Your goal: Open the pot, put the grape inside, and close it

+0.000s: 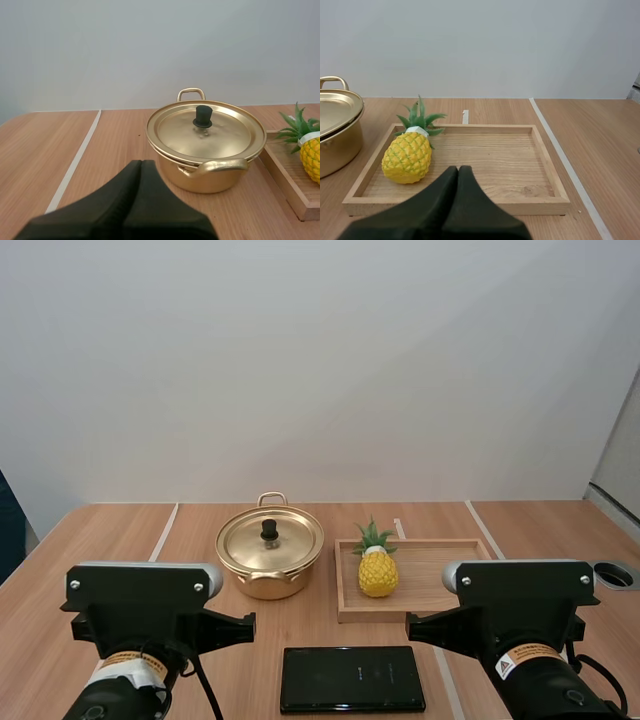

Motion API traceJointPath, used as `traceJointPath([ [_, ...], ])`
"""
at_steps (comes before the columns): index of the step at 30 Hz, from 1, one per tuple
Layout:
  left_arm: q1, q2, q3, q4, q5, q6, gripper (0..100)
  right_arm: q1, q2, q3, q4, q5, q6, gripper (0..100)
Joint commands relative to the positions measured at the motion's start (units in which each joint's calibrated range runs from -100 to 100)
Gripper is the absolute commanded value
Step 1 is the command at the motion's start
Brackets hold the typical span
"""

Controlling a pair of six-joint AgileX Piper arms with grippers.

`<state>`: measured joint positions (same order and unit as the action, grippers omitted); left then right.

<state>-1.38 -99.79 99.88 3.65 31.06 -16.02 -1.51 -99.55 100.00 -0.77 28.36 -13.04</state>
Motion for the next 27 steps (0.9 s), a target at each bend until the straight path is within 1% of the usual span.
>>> traceJointPath([
  [1, 0.08, -0.21, 0.12, 0.46, -1.78, -0.23, 0, -0.1, -0.45, 0.0, 0.04, -0.28, 0.0, 0],
  [3, 0.08, -0.21, 0.12, 0.46, -1.03, -0.23, 0, -0.1, -0.45, 0.0, 0.04, 1.59, 0.0, 0],
  [9, 0.08, -0.21, 0.12, 0.46, -1.03, -0.23, 0, 0.07, -0.45, 0.0, 0.04, 1.79, 0.0, 0],
  [15, 0.08, -0.21, 0.12, 0.46, -1.03, -0.23, 0, 1.55, -0.45, 0.0, 0.04, 1.79, 0.0, 0],
  [27, 0.08, -0.21, 0.12, 0.46, -1.03, -0.23, 0, 1.55, -0.45, 0.0, 0.04, 1.79, 0.0, 0],
])
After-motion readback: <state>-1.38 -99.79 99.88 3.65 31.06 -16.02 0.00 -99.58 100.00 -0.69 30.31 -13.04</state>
